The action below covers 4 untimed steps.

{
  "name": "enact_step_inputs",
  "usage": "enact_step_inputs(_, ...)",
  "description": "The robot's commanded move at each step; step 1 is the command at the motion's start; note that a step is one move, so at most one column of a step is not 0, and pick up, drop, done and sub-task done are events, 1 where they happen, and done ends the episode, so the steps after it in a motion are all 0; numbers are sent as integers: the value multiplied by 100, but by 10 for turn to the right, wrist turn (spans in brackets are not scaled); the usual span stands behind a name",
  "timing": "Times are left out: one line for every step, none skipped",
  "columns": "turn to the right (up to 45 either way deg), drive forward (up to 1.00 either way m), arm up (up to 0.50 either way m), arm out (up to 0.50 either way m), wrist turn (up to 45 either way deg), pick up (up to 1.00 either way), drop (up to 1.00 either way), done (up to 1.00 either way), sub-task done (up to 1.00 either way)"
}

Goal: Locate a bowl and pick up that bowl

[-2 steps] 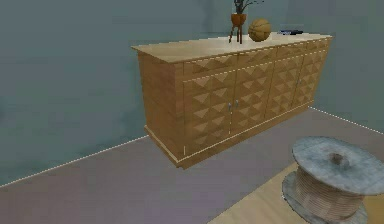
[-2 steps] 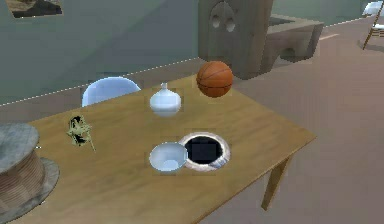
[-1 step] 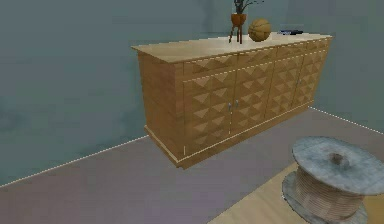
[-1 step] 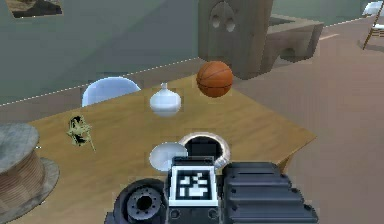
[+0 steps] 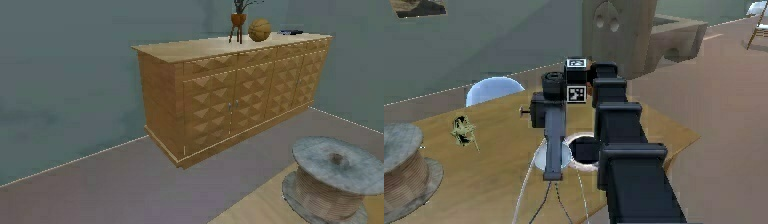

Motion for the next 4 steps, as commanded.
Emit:
enact_step_inputs(0, 0, 0, 0, 450, 0, 0, 0, 0)
enact_step_inputs(0, 0, 0, 0, 450, 0, 0, 0, 0)
enact_step_inputs(0, 0, 0, 0, 450, 0, 0, 0, 0)
enact_step_inputs(0, 0, 0, 0, 270, 0, 0, 0, 0)
